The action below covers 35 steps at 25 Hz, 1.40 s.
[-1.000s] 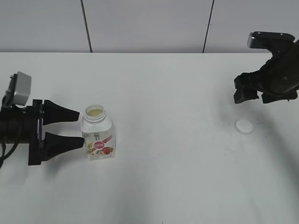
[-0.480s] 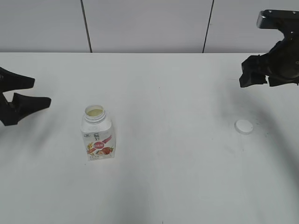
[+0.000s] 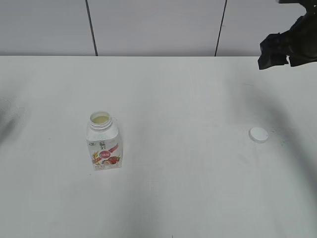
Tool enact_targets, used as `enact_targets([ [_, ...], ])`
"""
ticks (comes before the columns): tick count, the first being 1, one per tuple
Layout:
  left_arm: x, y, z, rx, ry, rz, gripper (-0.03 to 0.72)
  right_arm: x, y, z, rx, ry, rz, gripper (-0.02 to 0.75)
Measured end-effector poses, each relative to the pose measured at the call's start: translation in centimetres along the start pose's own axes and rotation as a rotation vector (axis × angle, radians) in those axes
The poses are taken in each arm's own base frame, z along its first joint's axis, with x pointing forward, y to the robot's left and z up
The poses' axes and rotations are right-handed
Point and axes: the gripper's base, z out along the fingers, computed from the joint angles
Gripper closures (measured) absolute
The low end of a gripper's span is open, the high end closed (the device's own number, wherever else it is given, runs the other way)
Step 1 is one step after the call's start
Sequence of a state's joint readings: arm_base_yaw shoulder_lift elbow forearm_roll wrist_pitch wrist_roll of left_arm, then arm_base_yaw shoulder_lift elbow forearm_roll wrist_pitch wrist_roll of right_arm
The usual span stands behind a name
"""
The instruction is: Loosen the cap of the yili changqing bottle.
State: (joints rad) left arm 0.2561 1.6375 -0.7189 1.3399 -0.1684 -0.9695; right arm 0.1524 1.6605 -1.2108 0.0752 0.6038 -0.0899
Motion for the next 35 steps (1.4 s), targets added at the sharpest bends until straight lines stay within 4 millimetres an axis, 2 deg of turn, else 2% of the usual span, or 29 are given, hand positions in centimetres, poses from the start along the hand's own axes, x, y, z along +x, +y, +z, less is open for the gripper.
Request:
enact_targets([
  [7, 0.8, 1.9, -0.9, -0.222, 0.115, -0.052, 0.162, -1.6, -0.3, -1.6, 0.035, 0.024, -0.053, 0.15],
  [13, -0.1, 2.9, -4.7, -0.362, 0.12, -0.154, 0.165, -2.8, -0.3, -3.4, 0.039, 0.06, -0.06, 0.15],
  [16, 0.3, 3.0, -6.5, -0.387, 0.247, -0.171, 0.165, -3.4, -0.3, -4.2, 0.039, 0.071, -0.06, 0.15],
  [20, 0.0, 2.3, -7.8, -0.283, 0.375, -0.189, 0.165, -3.8, -0.4, -5.1, 0.049, 0.091, -0.068, 0.15],
  [24, -2.5, 2.0, -9.1, -0.173, 0.401, -0.228, 0.165, -3.3, -0.9, -5.3, 0.074, 0.159, -0.077, 0.15],
  [30, -6.0, 1.9, -10.9, -0.071, 0.363, -0.234, 0.165, -2.3, -3.5, -5.8, 0.051, 0.246, 0.045, 0.15],
  [35, -7.1, 1.2, -11.2, 0.027, 0.31, -0.23, 0.165, -1.5, -4.4, -6.1, 0.035, 0.32, 0.029, 0.16],
])
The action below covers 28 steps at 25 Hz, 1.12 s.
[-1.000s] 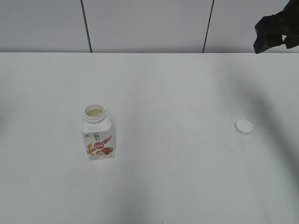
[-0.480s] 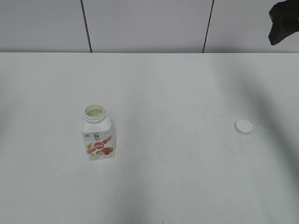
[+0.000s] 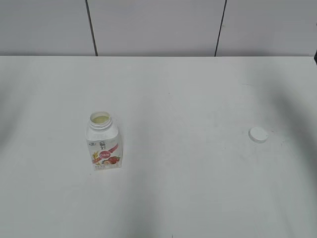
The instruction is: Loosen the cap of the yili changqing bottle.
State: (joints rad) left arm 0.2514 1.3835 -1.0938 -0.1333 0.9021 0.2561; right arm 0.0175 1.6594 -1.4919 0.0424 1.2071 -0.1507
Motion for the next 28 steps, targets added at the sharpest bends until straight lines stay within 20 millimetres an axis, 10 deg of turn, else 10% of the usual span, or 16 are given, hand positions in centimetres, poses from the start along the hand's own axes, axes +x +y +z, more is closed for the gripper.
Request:
enact_targets([
  [10, 1.6, -2.2, -2.7, -0.04, -0.015, 0.145, 0.165, 1.3, 1.0, -3.5, -0.068, -0.095, 0.009, 0.182],
  [28, 14.5, -3.6, -9.9, -0.087, -0.217, 0.136, 0.183, 17.1, 3.3, -5.2, -0.065, -0.12, 0.005, 0.183],
])
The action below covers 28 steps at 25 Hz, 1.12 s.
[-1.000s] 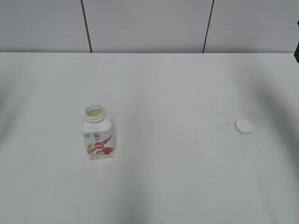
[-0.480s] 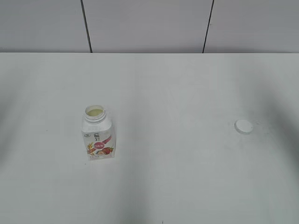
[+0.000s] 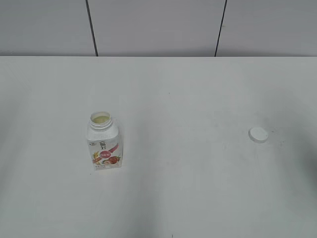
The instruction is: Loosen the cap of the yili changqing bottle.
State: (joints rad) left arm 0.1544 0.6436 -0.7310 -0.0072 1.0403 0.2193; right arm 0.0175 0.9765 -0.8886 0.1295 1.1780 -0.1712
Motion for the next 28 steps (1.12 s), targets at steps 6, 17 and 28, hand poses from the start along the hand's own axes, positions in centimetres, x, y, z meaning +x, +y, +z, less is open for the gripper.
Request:
enact_targets([
  [6, 3.6, -1.0, -2.9, 0.01, -0.078, -0.021, 0.183, 4.4, 0.7, -1.6, 0.019, -0.144, -0.014, 0.183],
  [17, 7.6, -2.3, -4.9, 0.021, -0.211, -0.033, 0.183, 9.9, 1.3, -1.5, 0.033, -0.238, -0.028, 0.183],
  [28, 9.8, -2.8, -4.4, 0.009, -0.306, -0.034, 0.185, 13.4, 1.8, -1.8, 0.049, -0.374, -0.045, 0.234],
])
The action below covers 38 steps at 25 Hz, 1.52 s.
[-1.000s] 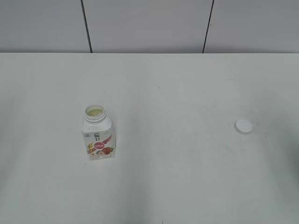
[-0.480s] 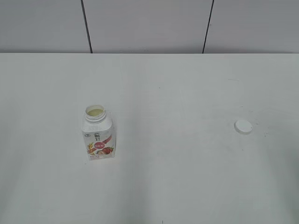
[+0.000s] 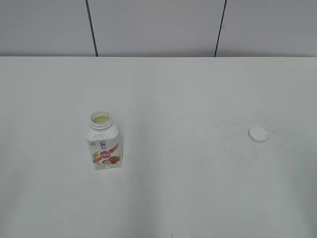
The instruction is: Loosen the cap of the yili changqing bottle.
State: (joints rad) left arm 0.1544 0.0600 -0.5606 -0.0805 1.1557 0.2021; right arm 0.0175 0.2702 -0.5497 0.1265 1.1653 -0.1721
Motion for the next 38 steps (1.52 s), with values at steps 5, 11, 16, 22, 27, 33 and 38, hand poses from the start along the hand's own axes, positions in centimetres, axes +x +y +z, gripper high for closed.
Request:
enact_targets([
  [5, 0.3, -0.6, 0.1, 0.043, -0.099, -0.028, 0.188, 1.1, 0.3, -1.2, 0.011, -0.102, -0.011, 0.237],
  [11, 0.4, -0.7, -0.1, 0.051, -0.125, -0.033, 0.197, 2.8, 0.6, -2.3, 0.029, -0.275, -0.02, 0.24],
  [16, 0.4, -0.7, -0.1, 0.095, -0.131, -0.01, 0.2, 2.9, 0.7, -2.3, 0.025, -0.296, -0.006, 0.244],
  [22, 0.5, -0.2, -0.2, 0.139, -0.135, 0.059, 0.203, 2.9, 0.7, -2.3, 0.024, -0.297, -0.005, 0.245],
  [27, 0.5, 0.2, -0.1, 0.074, -0.126, -0.015, 0.253, 2.9, 0.7, -2.3, 0.024, -0.297, -0.004, 0.245],
  [33, 0.5, 0.5, -0.1, -0.029, -0.12, -0.091, 0.298, 2.9, 0.7, -2.3, 0.026, -0.298, -0.004, 0.245],
  [38, 0.4, 0.2, -0.1, 0.025, -0.126, -0.077, 0.298, 2.9, 0.7, -2.3, 0.026, -0.298, -0.002, 0.245],
])
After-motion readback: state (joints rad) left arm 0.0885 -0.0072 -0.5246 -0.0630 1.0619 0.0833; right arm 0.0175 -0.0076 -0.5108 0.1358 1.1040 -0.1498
